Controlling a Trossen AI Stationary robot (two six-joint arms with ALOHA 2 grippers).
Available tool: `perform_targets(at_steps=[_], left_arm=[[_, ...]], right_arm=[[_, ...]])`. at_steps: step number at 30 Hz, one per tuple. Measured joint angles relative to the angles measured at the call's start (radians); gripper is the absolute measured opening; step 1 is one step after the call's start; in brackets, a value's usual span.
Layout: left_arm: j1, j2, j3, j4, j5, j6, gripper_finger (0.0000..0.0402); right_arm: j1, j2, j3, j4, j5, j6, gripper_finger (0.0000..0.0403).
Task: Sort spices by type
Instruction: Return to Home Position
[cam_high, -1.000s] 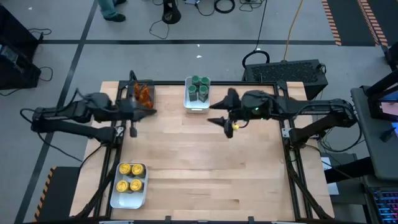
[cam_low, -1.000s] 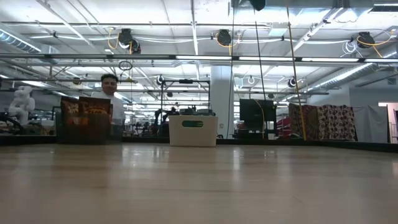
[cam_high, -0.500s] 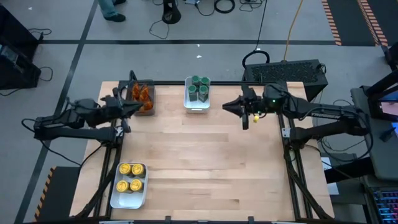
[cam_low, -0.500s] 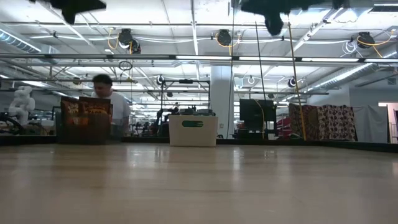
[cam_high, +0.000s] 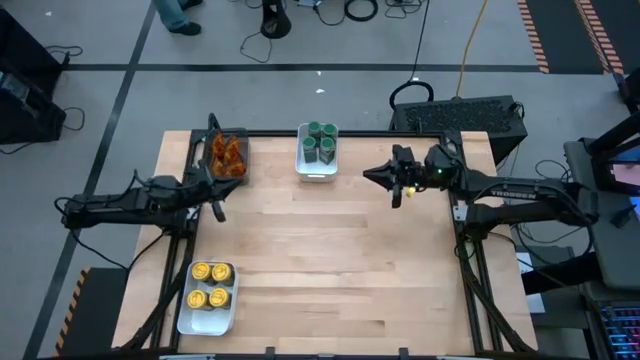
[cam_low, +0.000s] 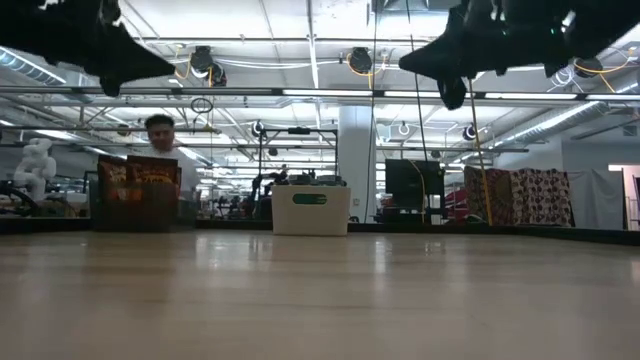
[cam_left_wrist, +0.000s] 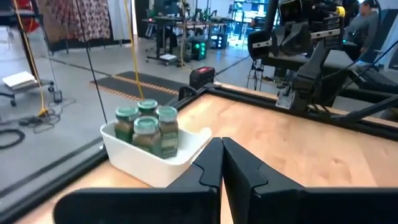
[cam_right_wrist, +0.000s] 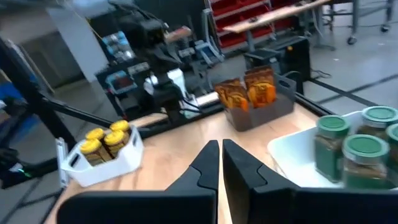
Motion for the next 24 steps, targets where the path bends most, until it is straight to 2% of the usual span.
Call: perform_targets(at_steps=[7,10,21,24], left_arm=[[0.0,-0.043,-0.079,0.009,0.001,-0.064,0.0013],[0.0,-0.053,-0.113,0.079,0.008,-0.069,0.0013],[0.0,-0.055,-0.305,0.392,0.155,-0.113,0.0013],[0.0,-0.055,-0.308,0.411,0.187,-0.113,0.0013]], right_arm=[[-0.023,0.003,-0.108,0.145,-0.036,0.072,0.0001],[-0.023,0.003,-0.134,0.17,-0.033,0.078,0.0],[-0.002,0.005,-0.236,0.376,-0.03,0.175,0.0],[0.022,0.008,-0.248,0.419,-0.03,0.188,0.0]])
